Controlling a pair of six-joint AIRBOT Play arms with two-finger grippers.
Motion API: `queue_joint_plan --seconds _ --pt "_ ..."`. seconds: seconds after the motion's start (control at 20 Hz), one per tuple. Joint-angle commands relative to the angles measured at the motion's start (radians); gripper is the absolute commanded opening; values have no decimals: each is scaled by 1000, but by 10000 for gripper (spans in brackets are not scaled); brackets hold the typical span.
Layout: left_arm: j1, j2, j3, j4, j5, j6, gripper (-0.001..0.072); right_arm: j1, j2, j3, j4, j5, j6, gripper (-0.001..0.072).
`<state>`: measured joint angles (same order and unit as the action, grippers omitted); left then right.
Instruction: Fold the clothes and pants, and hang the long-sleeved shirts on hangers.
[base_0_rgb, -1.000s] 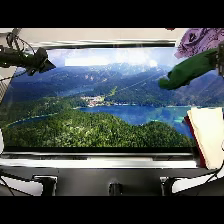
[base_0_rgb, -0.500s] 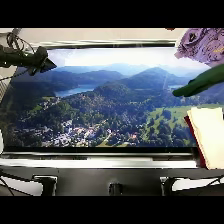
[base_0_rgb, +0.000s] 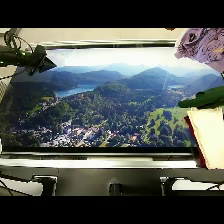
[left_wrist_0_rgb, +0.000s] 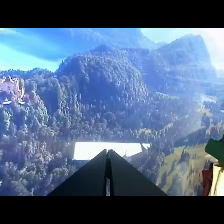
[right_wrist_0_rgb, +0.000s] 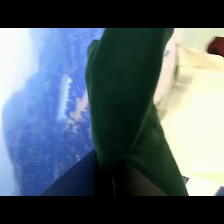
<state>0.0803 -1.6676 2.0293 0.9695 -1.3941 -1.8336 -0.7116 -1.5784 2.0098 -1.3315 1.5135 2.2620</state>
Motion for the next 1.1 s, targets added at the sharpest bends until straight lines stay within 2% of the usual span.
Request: queue_joint_plan --seconds 0.0,0.2,0.5,0.8,1.05 --pt "1 5 0 -1 -13 0 14 -2 43 -59 -95 84 -30 24" --pt "1 5 0 -1 -24 0 14 -3 132 -187 -202 85 -85 24" --pt "1 5 0 -1 -31 0 14 -3 315 -528 -305 5 -109 24" --pt "1 5 0 -1 -31 0 14 -141 396 -750 -312 -27 -109 24" --pt "1 5 0 0 -31 1 14 -201 396 -865 -305 -50 -180 25"
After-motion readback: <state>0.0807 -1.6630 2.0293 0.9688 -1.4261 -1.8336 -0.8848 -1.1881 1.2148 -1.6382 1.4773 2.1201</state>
